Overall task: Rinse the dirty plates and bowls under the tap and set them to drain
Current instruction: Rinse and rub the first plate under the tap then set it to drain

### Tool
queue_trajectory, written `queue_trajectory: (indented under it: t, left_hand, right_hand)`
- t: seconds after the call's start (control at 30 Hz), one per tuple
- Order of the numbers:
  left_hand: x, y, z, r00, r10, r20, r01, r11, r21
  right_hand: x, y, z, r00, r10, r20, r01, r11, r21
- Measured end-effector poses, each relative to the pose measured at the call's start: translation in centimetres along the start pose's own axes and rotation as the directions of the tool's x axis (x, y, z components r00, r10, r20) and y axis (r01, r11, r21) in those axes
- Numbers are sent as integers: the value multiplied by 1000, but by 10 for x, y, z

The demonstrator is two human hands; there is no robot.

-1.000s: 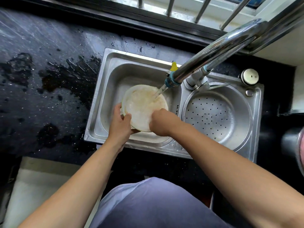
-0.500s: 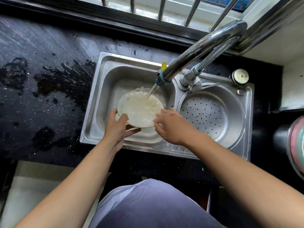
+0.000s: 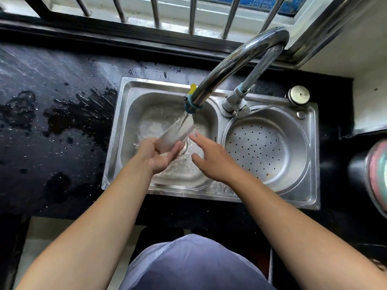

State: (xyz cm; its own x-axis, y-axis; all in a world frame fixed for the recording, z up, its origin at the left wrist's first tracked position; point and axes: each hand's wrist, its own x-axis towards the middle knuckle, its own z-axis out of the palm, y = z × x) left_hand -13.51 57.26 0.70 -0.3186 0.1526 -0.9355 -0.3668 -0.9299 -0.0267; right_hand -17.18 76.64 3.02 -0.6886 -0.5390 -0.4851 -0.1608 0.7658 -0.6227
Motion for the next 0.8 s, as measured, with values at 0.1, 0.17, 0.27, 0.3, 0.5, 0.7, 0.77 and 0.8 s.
queue_trajectory:
  t: [0.1, 0.17, 0.27, 0.3, 0.5, 0.7, 0.77, 0.8]
  left_hand:
    - [6, 6, 4, 1000, -17, 7, 18, 994, -108]
    - [9, 7, 6, 999, 28, -27, -31, 992, -119]
    - [10, 3, 7, 978, 183, -99, -186, 982, -26]
    - [11, 1, 6, 962, 246, -114, -244, 969, 34]
    - [13, -10, -2, 868, 480, -128, -366, 793, 486]
    - [17, -17, -16, 758, 638, 133, -371, 255, 893]
    - [18, -17, -18, 697, 682, 221, -338, 41, 940]
    - [18, -20, -18, 657, 701, 278, -335, -58, 940]
  right_hand:
    - [13, 4, -10, 997, 43, -61, -43, 999, 11]
    - [20, 16, -26, 967, 181, -181, -174, 983, 57]
    - [26, 43, -61, 782, 488, -389, -380, 867, 324]
    - [27, 49, -74, 714, 587, -382, -412, 793, 448]
    - [49, 73, -118, 633, 751, -186, -240, 419, 876]
    - [70, 60, -124, 672, 699, -245, -270, 539, 798]
    - [66, 62, -125, 673, 696, -250, -330, 585, 741]
    - [60, 61, -122, 684, 685, -253, -361, 618, 698]
